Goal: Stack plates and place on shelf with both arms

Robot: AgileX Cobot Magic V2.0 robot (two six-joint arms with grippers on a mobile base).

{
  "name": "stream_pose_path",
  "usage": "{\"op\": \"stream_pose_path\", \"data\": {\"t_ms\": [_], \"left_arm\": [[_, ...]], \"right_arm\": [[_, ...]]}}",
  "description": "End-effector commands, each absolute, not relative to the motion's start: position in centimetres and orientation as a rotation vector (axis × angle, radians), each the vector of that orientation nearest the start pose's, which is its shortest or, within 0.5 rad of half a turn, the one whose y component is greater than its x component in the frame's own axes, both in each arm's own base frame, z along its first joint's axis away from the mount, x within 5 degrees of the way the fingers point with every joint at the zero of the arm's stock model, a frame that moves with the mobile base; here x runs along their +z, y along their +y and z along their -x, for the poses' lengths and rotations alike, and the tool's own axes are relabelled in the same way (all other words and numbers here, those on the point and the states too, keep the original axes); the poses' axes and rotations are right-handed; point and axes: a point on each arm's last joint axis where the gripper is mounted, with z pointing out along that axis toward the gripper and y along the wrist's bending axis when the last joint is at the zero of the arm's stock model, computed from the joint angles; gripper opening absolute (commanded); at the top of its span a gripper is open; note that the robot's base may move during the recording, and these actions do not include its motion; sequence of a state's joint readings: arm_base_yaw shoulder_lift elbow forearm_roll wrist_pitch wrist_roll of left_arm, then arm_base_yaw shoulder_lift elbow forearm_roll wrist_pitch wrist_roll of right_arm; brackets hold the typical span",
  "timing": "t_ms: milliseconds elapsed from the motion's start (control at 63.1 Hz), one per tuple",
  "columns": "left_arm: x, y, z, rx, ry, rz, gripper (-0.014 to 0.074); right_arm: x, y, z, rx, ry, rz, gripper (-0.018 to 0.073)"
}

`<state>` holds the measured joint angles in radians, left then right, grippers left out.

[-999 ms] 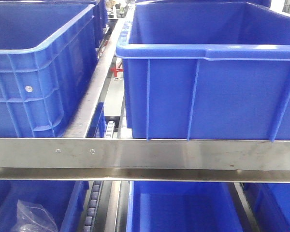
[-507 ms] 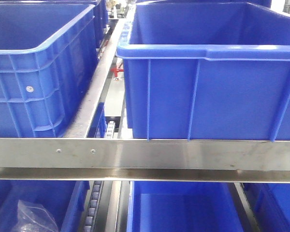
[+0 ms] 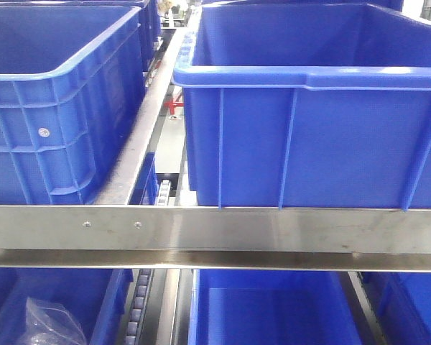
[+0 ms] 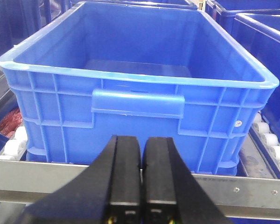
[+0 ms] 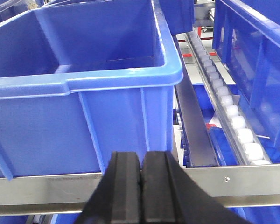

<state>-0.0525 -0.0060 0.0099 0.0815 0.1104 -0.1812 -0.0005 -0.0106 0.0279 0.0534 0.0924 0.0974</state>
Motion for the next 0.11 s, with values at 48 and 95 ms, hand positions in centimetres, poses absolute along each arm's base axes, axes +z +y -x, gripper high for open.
{"op": "stream_pose_path", "data": {"t_ms": [48,95], "left_arm": [[20.23,-0.27,-5.56,-0.13,1.507,0.048,0.0089],[20.23,-0.27,-5.56,-0.13,1.507,0.048,0.0089]], "right_arm": [[21.08,-0.03,-5.4,0.108,1.461,-0.107,0.0048],[21.08,-0.03,-5.4,0.108,1.461,-0.107,0.0048]]}}
